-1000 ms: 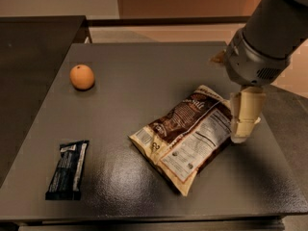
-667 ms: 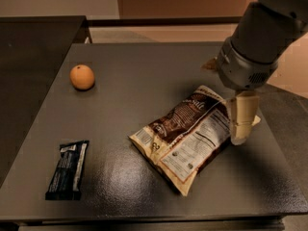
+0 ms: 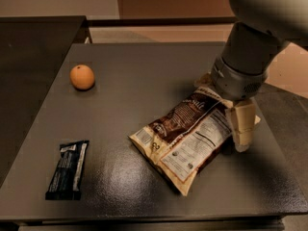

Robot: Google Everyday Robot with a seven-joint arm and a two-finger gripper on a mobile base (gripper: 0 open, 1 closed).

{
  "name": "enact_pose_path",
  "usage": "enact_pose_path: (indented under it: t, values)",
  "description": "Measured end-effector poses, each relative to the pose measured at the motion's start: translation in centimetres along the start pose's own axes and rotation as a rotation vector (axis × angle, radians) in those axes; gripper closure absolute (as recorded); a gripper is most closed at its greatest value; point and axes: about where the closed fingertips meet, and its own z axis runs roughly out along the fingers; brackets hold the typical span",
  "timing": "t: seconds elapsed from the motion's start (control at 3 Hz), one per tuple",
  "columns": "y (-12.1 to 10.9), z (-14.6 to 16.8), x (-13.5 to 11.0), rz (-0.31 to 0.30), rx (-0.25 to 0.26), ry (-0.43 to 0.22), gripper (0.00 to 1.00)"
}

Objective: Pick brown chip bag

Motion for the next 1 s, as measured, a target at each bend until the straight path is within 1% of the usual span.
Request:
enact_pose_path:
  t: [0.33, 0.67, 1.0]
  values:
    - [0.2, 1.3, 0.1, -0.016, -0.004, 0.008, 0.00]
    - [0.1, 2.3, -0.3, -0.019, 0.009, 0.004, 0.00]
    - [-0.3, 2.8, -1.1, -0.004, 0.041, 0.000, 0.18]
